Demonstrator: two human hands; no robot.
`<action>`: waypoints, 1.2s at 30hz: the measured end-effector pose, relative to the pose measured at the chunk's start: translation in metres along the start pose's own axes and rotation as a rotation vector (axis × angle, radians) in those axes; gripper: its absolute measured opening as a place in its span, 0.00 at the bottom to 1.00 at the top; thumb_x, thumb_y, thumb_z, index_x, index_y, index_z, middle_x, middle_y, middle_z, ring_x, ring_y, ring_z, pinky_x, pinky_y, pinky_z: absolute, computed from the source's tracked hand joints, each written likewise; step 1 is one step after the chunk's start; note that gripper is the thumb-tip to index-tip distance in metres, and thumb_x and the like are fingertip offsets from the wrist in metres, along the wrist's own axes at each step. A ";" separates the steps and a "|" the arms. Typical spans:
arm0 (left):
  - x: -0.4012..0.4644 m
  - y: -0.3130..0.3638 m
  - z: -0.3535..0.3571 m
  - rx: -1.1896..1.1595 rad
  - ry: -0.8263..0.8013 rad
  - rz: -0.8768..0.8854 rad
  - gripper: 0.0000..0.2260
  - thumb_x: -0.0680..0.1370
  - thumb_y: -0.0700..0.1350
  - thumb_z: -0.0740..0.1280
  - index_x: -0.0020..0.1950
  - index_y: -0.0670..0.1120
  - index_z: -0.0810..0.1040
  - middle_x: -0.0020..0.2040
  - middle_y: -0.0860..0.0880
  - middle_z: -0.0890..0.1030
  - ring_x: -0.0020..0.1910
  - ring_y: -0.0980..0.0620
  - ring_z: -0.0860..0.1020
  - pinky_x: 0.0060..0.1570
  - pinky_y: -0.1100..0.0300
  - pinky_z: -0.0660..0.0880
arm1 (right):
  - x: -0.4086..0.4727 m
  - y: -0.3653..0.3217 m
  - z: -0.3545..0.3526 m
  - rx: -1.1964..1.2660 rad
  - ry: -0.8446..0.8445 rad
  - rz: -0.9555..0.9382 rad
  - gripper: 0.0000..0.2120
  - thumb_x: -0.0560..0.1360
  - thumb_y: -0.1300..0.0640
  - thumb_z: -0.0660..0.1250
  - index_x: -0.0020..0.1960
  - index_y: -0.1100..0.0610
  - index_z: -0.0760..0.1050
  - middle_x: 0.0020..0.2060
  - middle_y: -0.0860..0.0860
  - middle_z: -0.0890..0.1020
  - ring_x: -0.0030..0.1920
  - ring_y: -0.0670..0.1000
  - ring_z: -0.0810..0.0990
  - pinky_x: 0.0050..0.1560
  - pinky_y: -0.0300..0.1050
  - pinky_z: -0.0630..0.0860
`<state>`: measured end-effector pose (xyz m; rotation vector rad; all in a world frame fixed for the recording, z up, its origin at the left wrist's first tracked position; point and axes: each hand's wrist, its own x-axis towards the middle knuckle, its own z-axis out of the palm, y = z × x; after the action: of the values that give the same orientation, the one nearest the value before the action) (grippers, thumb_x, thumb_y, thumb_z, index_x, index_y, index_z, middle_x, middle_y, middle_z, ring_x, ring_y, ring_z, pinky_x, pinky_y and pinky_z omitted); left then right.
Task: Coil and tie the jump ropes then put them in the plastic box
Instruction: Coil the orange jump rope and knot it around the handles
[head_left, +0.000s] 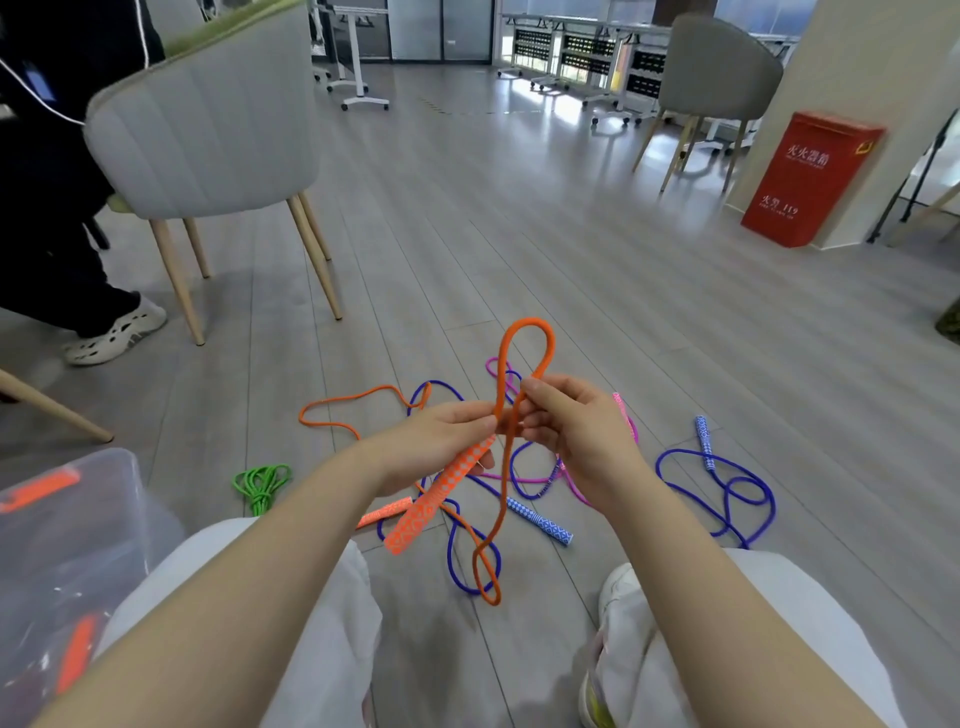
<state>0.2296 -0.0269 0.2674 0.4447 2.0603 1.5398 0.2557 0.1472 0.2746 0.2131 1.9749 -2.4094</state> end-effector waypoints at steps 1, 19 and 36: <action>0.000 -0.001 0.002 -0.025 -0.013 0.004 0.11 0.84 0.47 0.58 0.59 0.54 0.78 0.41 0.54 0.81 0.43 0.55 0.80 0.53 0.58 0.78 | 0.000 0.000 0.001 -0.001 -0.027 0.014 0.06 0.77 0.60 0.67 0.49 0.63 0.79 0.34 0.54 0.82 0.34 0.48 0.80 0.35 0.37 0.78; -0.001 0.009 -0.016 -0.506 0.077 0.192 0.12 0.84 0.41 0.53 0.46 0.42 0.73 0.53 0.43 0.80 0.57 0.47 0.78 0.63 0.51 0.72 | -0.001 0.018 0.014 -0.298 -0.333 0.067 0.17 0.79 0.62 0.52 0.61 0.58 0.76 0.46 0.56 0.86 0.53 0.47 0.83 0.66 0.46 0.72; 0.007 -0.008 -0.077 -0.871 0.829 0.075 0.13 0.83 0.41 0.54 0.41 0.46 0.71 0.25 0.52 0.73 0.22 0.57 0.72 0.28 0.63 0.73 | 0.003 -0.002 -0.049 -0.841 -0.080 -0.027 0.07 0.78 0.51 0.66 0.45 0.52 0.78 0.35 0.49 0.79 0.36 0.48 0.75 0.42 0.47 0.75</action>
<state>0.1792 -0.0852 0.2749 -0.5367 1.5755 2.7423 0.2569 0.1954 0.2670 0.0619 2.7152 -1.3649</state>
